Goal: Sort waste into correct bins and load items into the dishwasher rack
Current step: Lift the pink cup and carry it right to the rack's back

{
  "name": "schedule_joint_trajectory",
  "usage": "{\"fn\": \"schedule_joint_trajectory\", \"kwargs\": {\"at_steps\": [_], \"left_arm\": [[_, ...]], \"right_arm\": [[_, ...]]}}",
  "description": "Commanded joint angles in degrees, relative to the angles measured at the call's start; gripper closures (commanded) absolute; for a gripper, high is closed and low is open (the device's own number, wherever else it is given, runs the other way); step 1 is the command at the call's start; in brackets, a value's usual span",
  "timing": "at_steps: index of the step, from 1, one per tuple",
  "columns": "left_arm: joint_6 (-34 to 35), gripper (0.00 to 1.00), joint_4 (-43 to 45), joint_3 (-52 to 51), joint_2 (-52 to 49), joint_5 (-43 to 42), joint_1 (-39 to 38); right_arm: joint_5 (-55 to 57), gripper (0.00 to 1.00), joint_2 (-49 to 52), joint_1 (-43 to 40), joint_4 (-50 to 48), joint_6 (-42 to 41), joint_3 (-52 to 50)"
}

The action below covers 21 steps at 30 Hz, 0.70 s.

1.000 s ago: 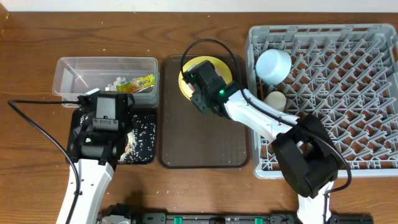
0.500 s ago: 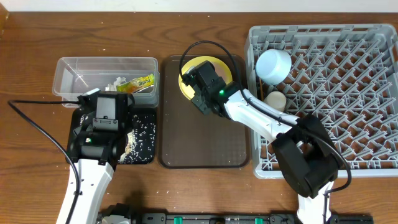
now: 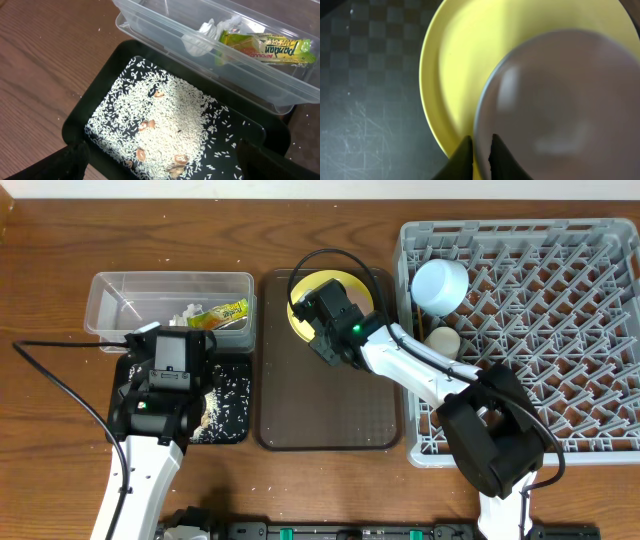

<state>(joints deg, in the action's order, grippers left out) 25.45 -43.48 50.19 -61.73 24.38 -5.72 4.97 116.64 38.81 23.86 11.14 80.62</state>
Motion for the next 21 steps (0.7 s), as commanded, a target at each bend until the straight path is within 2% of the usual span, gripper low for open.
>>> {"fn": "schedule_joint_trajectory", "kwargs": {"at_steps": [1, 6, 11, 15, 21], "left_arm": [[-0.15, 0.04, -0.15, 0.92, 0.0, 0.94, 0.28], [-0.13, 0.04, -0.15, 0.92, 0.0, 0.94, 0.28], [-0.13, 0.04, -0.15, 0.92, 0.0, 0.94, 0.28], [-0.13, 0.04, -0.15, 0.92, 0.0, 0.96, 0.28], [-0.13, 0.04, -0.15, 0.92, 0.0, 0.96, 0.28]], "right_arm": [[0.76, 0.99, 0.66, 0.15, -1.46, -0.9, -0.46], [-1.68, 0.99, -2.89, -0.09, -5.07, -4.35, -0.37], [-4.68, 0.99, -11.5, -2.23, -3.63, -8.83, -0.35], [-14.91, 0.99, -20.61, -7.26, 3.02, -12.66, -0.35], [-35.95, 0.99, -28.15, -21.38, 9.25, -11.5, -0.37]]}}
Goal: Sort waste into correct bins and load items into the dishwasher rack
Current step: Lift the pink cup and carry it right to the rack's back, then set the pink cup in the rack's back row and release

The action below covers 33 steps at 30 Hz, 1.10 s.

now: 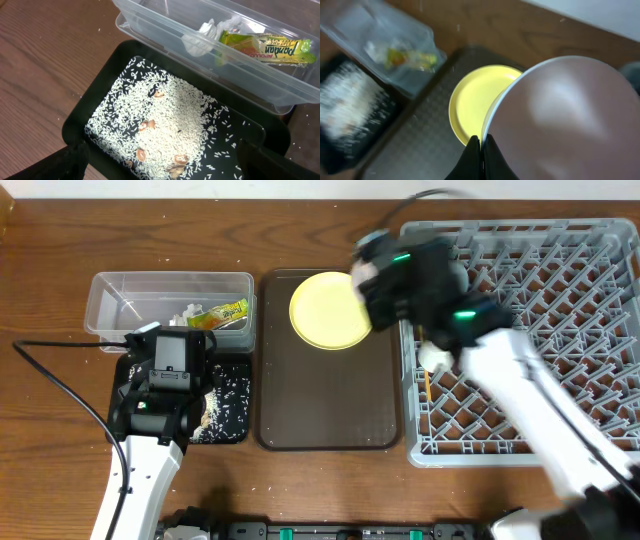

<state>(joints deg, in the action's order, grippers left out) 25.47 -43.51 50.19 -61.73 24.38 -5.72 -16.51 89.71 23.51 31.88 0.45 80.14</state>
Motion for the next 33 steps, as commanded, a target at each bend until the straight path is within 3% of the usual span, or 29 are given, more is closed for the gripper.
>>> {"fn": "schedule_joint_trajectory", "kwargs": {"at_steps": [1, 5, 9, 12, 17, 24, 33], "left_arm": [[-0.15, 0.04, -0.13, 0.92, 0.0, 0.94, 0.28], [-0.15, 0.04, -0.13, 0.92, 0.0, 0.96, 0.28], [-0.15, 0.04, -0.13, 0.92, 0.0, 0.96, 0.28], [-0.17, 0.04, -0.13, 0.92, 0.0, 0.94, 0.28], [-0.17, 0.04, -0.13, 0.92, 0.0, 0.96, 0.28], [-0.15, 0.04, -0.13, 0.92, 0.0, 0.96, 0.28], [-0.17, 0.04, -0.13, 0.92, 0.0, 0.96, 0.28]], "right_arm": [[-19.76, 0.99, -1.44, -10.23, 1.75, -0.24, 0.11], [-34.91, 0.99, -0.46, -22.32, 2.1, 1.55, 0.04], [-61.31, 0.99, 3.32, -34.51, 1.44, 11.45, 0.04], [-72.89, 0.99, 7.21, -40.87, 1.16, 16.09, 0.04], [-72.87, 0.99, 15.17, -46.4, 0.35, 15.98, 0.02], [-72.89, 0.99, 25.99, -47.15, -3.48, 16.09, 0.02], [-72.89, 0.99, 26.73, -45.81, -5.97, 12.33, 0.07]]}}
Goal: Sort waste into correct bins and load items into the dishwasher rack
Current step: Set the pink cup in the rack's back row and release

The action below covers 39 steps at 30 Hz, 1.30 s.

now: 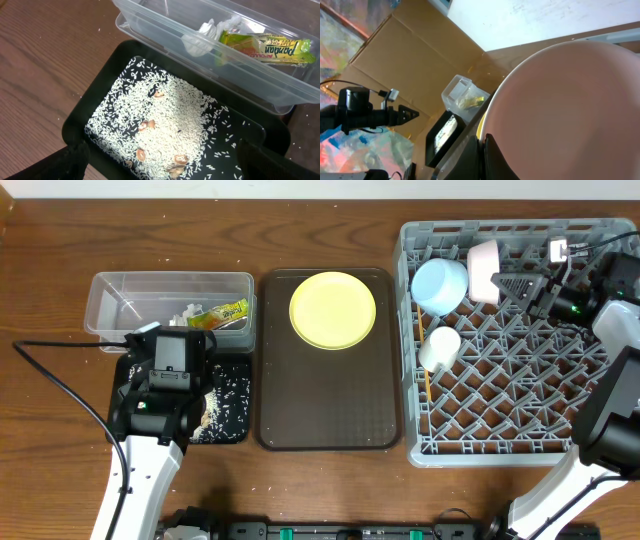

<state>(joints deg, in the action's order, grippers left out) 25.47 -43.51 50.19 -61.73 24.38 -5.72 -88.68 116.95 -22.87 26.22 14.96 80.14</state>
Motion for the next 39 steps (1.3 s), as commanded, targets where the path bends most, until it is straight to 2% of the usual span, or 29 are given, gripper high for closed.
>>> {"fn": "schedule_joint_trajectory", "kwargs": {"at_steps": [1, 4, 15, 21, 26, 35, 39], "left_arm": [[-0.15, 0.04, -0.13, 0.92, 0.0, 0.96, 0.28], [-0.15, 0.04, -0.13, 0.92, 0.0, 0.94, 0.28], [-0.17, 0.04, -0.13, 0.92, 0.0, 0.96, 0.31], [-0.15, 0.04, -0.13, 0.92, 0.0, 0.96, 0.28], [-0.15, 0.04, -0.13, 0.92, 0.0, 0.96, 0.28], [-0.15, 0.04, -0.13, 0.92, 0.0, 0.94, 0.28], [-0.15, 0.04, -0.13, 0.92, 0.0, 0.96, 0.28]], "right_arm": [[-0.72, 0.99, -0.66, 0.57, -0.28, -2.73, 0.07], [-0.74, 0.99, -1.05, 0.85, -0.26, -5.2, 0.07], [-0.74, 0.99, -4.13, 2.38, 1.92, -5.16, 0.04], [-0.72, 0.99, -4.11, 2.27, 9.53, 7.28, -1.07], [-0.39, 0.99, -4.11, 0.87, 9.97, 8.07, -2.67], [12.39, 0.99, -4.11, -3.76, 14.4, 7.67, -4.2], [17.29, 0.99, -4.11, -6.34, 15.41, 3.96, -4.2]]}}
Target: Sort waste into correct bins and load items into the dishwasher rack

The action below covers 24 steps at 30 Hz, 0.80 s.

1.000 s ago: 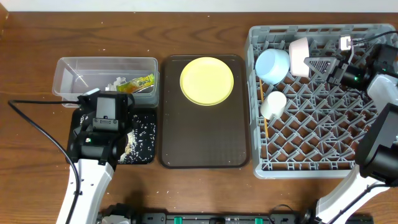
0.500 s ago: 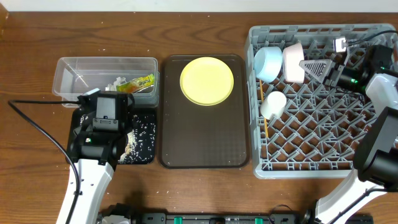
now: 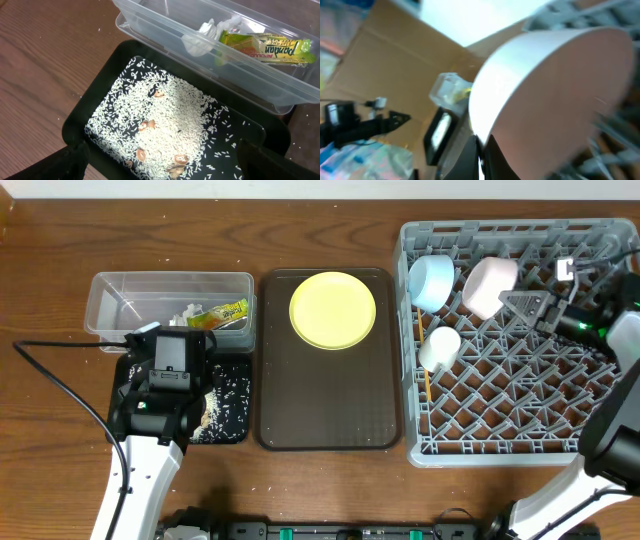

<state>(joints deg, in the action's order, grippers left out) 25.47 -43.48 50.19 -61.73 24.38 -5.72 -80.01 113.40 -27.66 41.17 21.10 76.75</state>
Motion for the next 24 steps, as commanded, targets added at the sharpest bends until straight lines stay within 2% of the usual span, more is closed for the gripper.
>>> {"fn": "schedule_joint_trajectory", "kwargs": {"at_steps": [1, 4, 6, 9, 12, 15, 24], "left_arm": [[-0.17, 0.04, -0.15, 0.92, 0.0, 0.94, 0.28], [-0.15, 0.04, -0.15, 0.92, 0.0, 0.94, 0.28], [-0.15, 0.04, -0.15, 0.92, 0.0, 0.96, 0.28], [-0.17, 0.04, -0.15, 0.92, 0.0, 0.94, 0.28], [-0.17, 0.04, -0.15, 0.92, 0.0, 0.94, 0.28], [-0.15, 0.04, -0.15, 0.92, 0.0, 0.96, 0.28], [-0.17, 0.04, -0.15, 0.92, 0.0, 0.94, 0.28]], "right_arm": [[9.29, 0.99, -0.57, -2.19, 0.48, -2.91, -0.81], [11.39, 0.98, -0.57, -4.13, 1.18, -4.83, -0.81], [12.55, 0.9, -0.57, -5.11, 2.03, -5.03, -0.81], [12.76, 0.71, -0.57, -6.32, 3.04, -5.33, -0.79], [17.14, 0.62, -0.59, -7.08, 3.02, -10.93, -0.68], [23.1, 0.59, -0.96, -7.19, 3.23, -15.74, -0.63], [32.22, 0.57, -9.81, -4.55, 3.26, -20.52, 0.37]]}}
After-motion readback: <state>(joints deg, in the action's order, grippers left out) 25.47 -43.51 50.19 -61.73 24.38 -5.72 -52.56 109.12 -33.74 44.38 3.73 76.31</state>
